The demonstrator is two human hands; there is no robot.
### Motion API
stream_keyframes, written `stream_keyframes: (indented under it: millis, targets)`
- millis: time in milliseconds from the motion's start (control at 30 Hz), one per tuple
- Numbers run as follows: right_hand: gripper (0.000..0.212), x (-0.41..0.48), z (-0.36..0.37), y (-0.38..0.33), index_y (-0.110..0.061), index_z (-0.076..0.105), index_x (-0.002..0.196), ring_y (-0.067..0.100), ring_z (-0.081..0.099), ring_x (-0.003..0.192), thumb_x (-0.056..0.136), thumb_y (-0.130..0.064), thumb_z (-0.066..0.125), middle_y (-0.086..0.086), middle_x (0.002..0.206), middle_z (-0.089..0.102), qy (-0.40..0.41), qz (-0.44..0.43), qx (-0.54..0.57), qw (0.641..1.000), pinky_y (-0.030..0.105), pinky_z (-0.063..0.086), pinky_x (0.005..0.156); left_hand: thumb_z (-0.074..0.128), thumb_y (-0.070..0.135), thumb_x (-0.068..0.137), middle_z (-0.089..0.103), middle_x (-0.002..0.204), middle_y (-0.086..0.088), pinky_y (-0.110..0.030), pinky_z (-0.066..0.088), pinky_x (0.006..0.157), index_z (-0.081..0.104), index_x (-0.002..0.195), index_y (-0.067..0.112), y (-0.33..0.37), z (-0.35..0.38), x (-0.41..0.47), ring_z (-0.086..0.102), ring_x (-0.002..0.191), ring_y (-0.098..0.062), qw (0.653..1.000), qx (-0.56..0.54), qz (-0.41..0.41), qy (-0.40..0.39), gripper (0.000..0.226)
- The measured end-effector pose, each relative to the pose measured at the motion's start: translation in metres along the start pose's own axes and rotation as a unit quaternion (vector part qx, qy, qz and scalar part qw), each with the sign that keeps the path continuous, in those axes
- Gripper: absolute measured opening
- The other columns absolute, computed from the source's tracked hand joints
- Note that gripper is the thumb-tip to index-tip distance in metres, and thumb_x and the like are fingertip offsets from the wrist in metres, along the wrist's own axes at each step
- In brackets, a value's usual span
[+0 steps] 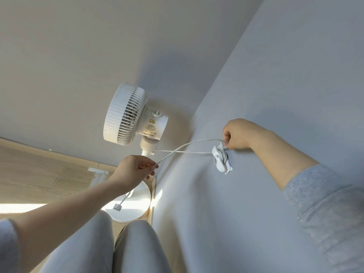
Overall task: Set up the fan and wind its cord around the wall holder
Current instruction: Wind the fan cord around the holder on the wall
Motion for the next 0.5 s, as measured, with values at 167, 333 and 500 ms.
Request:
stream_keyframes:
  millis: [167,333,500]
  targets:
    - [0.016,-0.017,0.009,-0.017,-0.019,0.059,0.057,0.022,0.051,0.066,0.07,-0.015,0.068,0.003,0.071,0.058,-0.096,0.003,-0.04,0.995,0.022,0.035,0.053,0.062,0.015,0.087,0.074,0.076,-0.001,-0.031,0.056,0.072,0.072,0.088,0.018,0.006,0.001,0.002,0.069,0.071,-0.022,1.0,0.008,0.015,-0.008,0.011]
    - [0.013,-0.033,0.022,-0.021,-0.018,0.063,0.059,0.019,0.05,0.072,0.069,-0.013,0.072,0.002,0.081,0.057,-0.123,0.014,0.027,0.992,0.026,0.037,0.062,0.063,0.014,0.086,0.075,0.081,-0.007,-0.023,0.054,0.068,0.073,0.087,0.016,0.004,0.007,-0.001,0.065,0.066,-0.016,1.0,0.011,0.005,-0.027,0.01]
    - [0.021,-0.048,0.028,-0.032,-0.02,0.057,0.094,0.021,0.05,0.074,0.08,-0.011,0.069,-0.003,0.07,0.04,-0.145,0.024,0.019,0.989,0.024,0.039,0.064,0.064,0.016,0.086,0.074,0.079,-0.004,-0.022,0.053,0.069,0.073,0.088,0.015,0.006,0.008,-0.002,0.066,0.067,-0.015,0.999,0.013,0.005,-0.035,0.01]
Point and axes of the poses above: each hand's wrist, its own x-axis towards the middle knuckle, its own z-axis out of the palm, y = z × x, the point moved 2 cm from there along x, towards the middle knuckle
